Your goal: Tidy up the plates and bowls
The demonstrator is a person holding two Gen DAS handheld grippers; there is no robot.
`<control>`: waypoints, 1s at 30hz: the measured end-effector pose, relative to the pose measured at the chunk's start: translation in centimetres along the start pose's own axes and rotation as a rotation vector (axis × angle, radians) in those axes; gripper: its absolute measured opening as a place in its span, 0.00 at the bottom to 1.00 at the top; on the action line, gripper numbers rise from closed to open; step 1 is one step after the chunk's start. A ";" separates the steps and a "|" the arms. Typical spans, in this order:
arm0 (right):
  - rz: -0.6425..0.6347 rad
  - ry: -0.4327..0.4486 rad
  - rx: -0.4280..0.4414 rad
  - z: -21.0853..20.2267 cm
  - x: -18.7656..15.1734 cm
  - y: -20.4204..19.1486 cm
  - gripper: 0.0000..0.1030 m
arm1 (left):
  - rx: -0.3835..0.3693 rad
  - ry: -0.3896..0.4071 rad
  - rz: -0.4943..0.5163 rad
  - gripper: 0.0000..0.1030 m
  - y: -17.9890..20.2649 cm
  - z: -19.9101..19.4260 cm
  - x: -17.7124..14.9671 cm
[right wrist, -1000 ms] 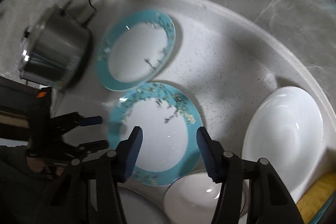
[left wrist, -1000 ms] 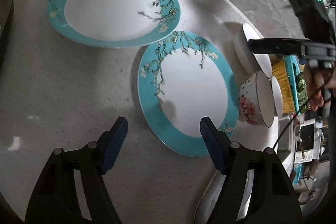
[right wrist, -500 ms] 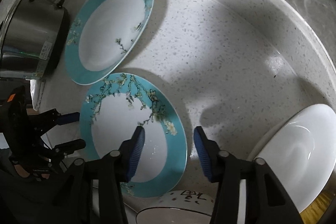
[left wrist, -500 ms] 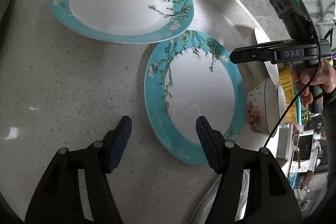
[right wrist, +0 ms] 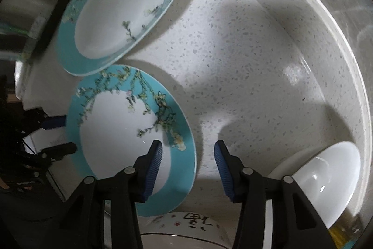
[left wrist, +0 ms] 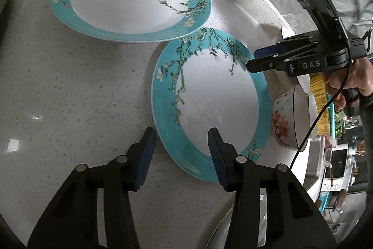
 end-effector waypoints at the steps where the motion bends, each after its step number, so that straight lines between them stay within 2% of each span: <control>1: -0.009 -0.011 -0.002 0.2 0.0 -0.1 0.50 | -0.001 0.000 0.000 0.42 0.0 0.0 0.0; 4: -0.030 -0.036 -0.029 0.4 0.6 -0.5 0.50 | -0.004 0.000 -0.005 0.42 0.1 0.0 0.1; 7: -0.046 -0.052 -0.002 0.5 1.3 -1.4 0.49 | -0.005 -0.001 -0.004 0.42 0.2 0.1 0.0; 14: -0.052 -0.071 -0.015 1.3 2.0 -1.7 0.49 | -0.007 0.003 -0.005 0.42 0.2 0.1 0.0; 19: -0.060 -0.077 -0.018 2.0 1.3 -1.5 0.50 | -0.007 0.005 0.006 0.42 0.4 0.1 0.1; 22: -0.079 -0.091 -0.012 2.6 0.8 -2.3 0.49 | -0.004 0.007 0.004 0.36 0.2 0.2 0.1; 24: -0.100 -0.107 -0.011 3.0 0.5 -3.0 0.40 | 0.005 0.009 -0.004 0.28 -0.1 0.2 0.2; 29: -0.073 -0.099 -0.009 3.3 0.6 -3.5 0.39 | 0.032 0.016 -0.012 0.14 -0.9 0.2 0.0; 30: -0.069 -0.096 -0.009 2.9 0.6 -3.4 0.39 | 0.031 0.018 -0.014 0.14 -1.0 0.2 0.0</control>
Point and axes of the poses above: each gripper's, at about its wrist camera, not at the fingertips, and z roughly the way its jaws point, y to its right, x to its top, the point moved 8 cm from there along z, roughly the way its jaws point, and after that the axes turned 9 degrees about x, right-handed, at the moved point
